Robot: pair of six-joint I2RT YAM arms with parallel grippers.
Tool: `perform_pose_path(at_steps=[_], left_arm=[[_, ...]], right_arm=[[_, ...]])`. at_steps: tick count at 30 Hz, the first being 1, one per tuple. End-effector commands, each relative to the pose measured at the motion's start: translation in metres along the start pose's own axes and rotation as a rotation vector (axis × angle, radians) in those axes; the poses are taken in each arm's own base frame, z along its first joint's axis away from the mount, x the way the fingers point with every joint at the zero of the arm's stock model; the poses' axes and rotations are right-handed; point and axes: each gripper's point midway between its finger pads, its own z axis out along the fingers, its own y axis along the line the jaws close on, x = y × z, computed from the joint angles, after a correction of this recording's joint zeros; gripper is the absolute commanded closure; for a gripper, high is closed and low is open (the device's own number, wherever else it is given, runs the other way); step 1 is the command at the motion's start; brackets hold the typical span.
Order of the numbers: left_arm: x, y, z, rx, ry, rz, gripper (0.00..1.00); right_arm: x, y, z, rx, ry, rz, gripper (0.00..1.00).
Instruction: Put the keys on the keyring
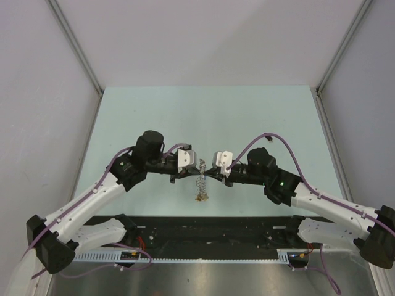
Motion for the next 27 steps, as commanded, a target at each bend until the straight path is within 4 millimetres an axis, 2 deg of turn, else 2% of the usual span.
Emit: perform_pose_path(at_steps=[1, 9, 19, 27], left_arm=[[-0.017, 0.006, -0.004, -0.026, -0.016, 0.024, 0.99], [-0.021, 0.013, -0.005, -0.061, -0.027, -0.014, 1.00], [-0.052, 0.028, -0.019, -0.131, -0.192, -0.101, 1.00], [-0.062, 0.038, -0.025, -0.201, -0.268, -0.166, 1.00]], right_arm=[[-0.026, -0.006, -0.007, 0.032, -0.065, -0.057, 1.00], [-0.023, -0.003, -0.005, 0.013, -0.055, -0.074, 1.00], [-0.009, -0.005, -0.002, 0.021, -0.005, -0.084, 1.00], [-0.008, -0.009, -0.001, 0.041, -0.001, -0.081, 1.00]])
